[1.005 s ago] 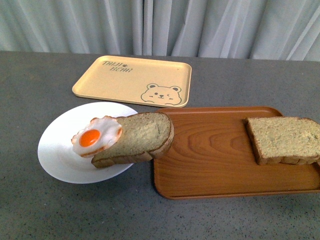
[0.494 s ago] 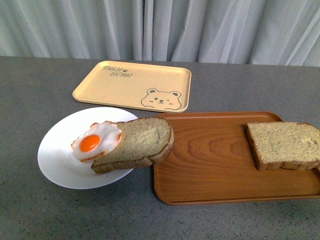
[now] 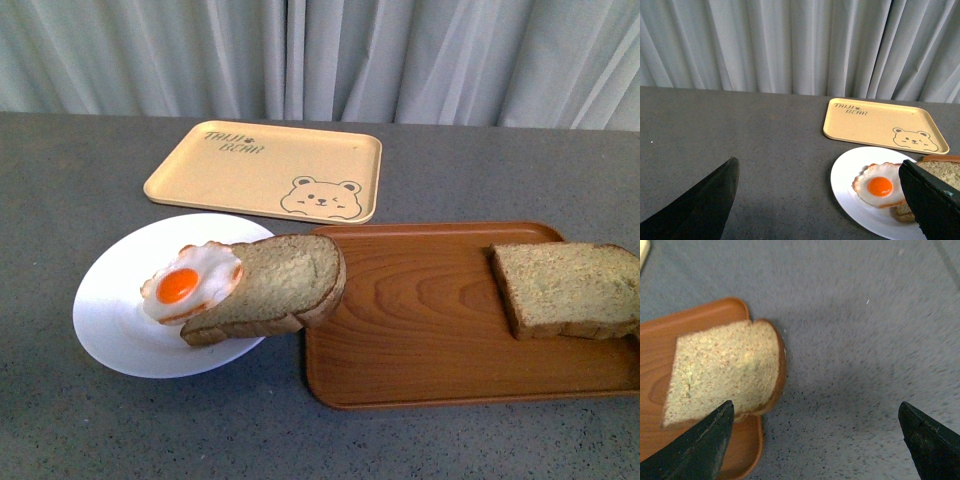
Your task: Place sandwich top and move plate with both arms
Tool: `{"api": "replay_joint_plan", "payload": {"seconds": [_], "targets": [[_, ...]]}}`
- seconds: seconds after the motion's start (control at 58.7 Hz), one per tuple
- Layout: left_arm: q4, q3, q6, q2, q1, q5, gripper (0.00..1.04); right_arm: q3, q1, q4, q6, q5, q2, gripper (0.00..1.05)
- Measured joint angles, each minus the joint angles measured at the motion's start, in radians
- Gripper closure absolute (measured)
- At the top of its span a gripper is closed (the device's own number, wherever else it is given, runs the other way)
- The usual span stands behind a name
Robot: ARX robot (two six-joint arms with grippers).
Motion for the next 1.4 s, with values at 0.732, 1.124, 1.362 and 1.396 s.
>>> {"api": "replay_joint_plan", "payload": {"seconds": [0.732, 1.124, 1.362, 1.396], "targets": [[0.0, 0.0, 0.0, 0.0, 0.0, 0.0, 0.09, 0.259, 0.2, 0.024, 0.298, 0.038, 0.437, 0.35], [0.0, 0.0, 0.0, 0.0, 0.0, 0.0, 0.09, 0.253, 0.224, -0.002, 0.367, 0.011, 0.276, 0.99], [0.0, 0.0, 0.0, 0.0, 0.0, 0.0, 0.09, 0.307, 0.368, -0.023, 0.459, 0.026, 0.146, 1.02], [0.0, 0.0, 0.0, 0.0, 0.0, 0.0, 0.09, 0.33, 0.398, -0.024, 0.478, 0.037, 0.146, 1.02]]}}
